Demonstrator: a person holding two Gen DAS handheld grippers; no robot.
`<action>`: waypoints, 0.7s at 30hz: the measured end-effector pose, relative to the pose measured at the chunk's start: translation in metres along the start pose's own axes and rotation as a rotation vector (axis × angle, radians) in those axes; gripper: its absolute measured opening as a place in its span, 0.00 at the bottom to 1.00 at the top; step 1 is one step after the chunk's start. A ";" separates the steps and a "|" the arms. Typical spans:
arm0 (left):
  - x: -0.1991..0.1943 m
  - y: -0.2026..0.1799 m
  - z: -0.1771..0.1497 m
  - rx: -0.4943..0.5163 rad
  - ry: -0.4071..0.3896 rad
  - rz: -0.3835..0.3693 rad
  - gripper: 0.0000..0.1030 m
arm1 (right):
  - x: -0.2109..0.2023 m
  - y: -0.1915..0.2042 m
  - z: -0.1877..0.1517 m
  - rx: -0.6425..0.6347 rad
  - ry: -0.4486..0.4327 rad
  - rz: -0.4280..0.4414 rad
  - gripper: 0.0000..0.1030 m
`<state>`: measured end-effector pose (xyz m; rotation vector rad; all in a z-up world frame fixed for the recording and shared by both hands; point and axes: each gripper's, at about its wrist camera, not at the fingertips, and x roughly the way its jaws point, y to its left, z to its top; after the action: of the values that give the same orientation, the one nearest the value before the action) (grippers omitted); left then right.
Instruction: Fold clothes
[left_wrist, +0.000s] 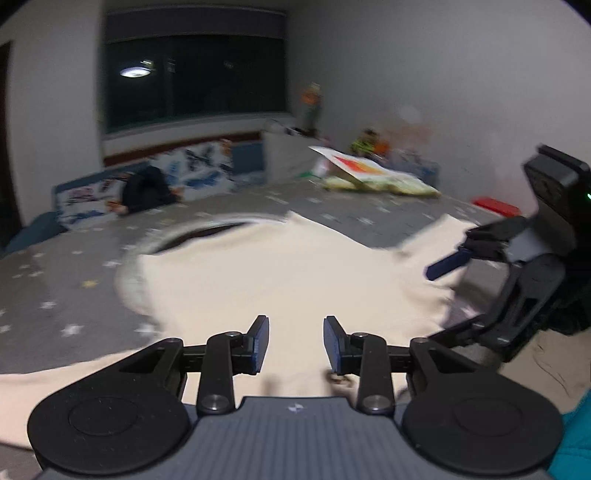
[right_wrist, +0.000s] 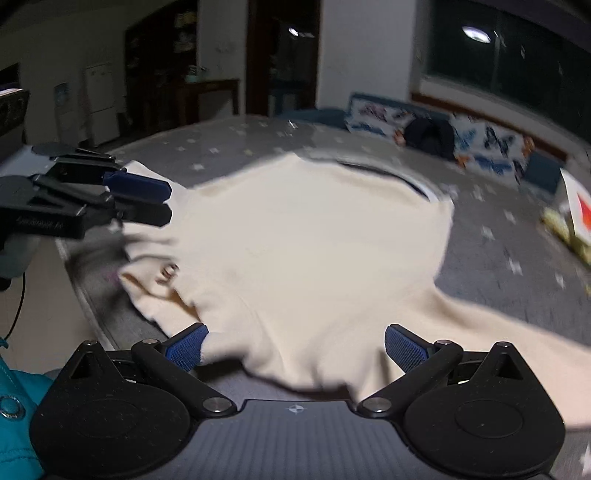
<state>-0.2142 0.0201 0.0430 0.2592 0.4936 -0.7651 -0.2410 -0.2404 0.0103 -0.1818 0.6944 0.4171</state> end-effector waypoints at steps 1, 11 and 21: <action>0.005 -0.004 -0.001 0.016 0.021 -0.018 0.32 | -0.001 -0.003 -0.003 0.008 0.009 0.002 1.00; 0.016 -0.014 0.017 0.081 0.021 -0.076 0.37 | -0.037 -0.075 -0.008 0.232 -0.085 -0.093 1.00; 0.071 -0.050 0.032 0.099 0.051 -0.245 0.39 | -0.048 -0.134 -0.023 0.379 -0.095 -0.271 1.00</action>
<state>-0.1954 -0.0700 0.0314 0.3145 0.5424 -1.0249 -0.2296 -0.3830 0.0275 0.1024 0.6330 0.0304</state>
